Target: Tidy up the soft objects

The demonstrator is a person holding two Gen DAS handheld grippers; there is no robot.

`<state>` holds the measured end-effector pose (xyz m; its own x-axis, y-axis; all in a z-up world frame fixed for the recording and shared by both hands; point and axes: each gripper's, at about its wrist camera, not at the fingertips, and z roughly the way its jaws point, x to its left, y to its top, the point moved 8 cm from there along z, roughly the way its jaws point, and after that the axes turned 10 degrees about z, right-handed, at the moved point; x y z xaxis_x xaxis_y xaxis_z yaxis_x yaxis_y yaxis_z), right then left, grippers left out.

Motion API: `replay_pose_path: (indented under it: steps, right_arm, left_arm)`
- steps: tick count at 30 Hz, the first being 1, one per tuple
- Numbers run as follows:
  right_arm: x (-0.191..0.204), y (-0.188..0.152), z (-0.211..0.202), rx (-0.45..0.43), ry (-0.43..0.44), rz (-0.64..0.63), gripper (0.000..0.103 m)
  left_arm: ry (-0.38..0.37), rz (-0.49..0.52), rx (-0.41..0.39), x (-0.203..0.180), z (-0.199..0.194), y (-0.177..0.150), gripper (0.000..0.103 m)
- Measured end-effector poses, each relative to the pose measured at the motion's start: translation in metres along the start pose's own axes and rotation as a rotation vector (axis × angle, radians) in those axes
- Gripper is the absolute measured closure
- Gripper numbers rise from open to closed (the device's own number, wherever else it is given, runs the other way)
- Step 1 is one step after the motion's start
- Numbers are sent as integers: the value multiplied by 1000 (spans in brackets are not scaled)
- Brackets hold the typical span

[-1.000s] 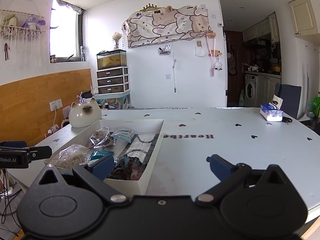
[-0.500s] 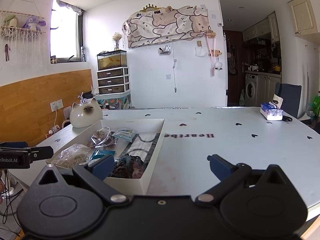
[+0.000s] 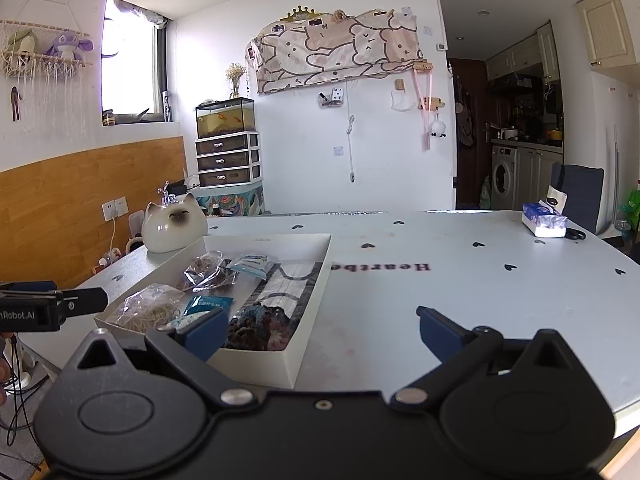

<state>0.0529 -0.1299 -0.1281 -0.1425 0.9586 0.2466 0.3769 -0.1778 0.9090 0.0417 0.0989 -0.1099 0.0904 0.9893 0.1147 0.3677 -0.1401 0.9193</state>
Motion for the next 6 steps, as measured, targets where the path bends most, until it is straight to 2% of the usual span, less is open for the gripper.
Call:
replay_pose_path:
  steps: [6]
  right_arm:
    - [2, -2, -1, 1, 0, 1, 0]
  left_arm:
    - [-4, 1, -1, -1, -1, 0, 0]
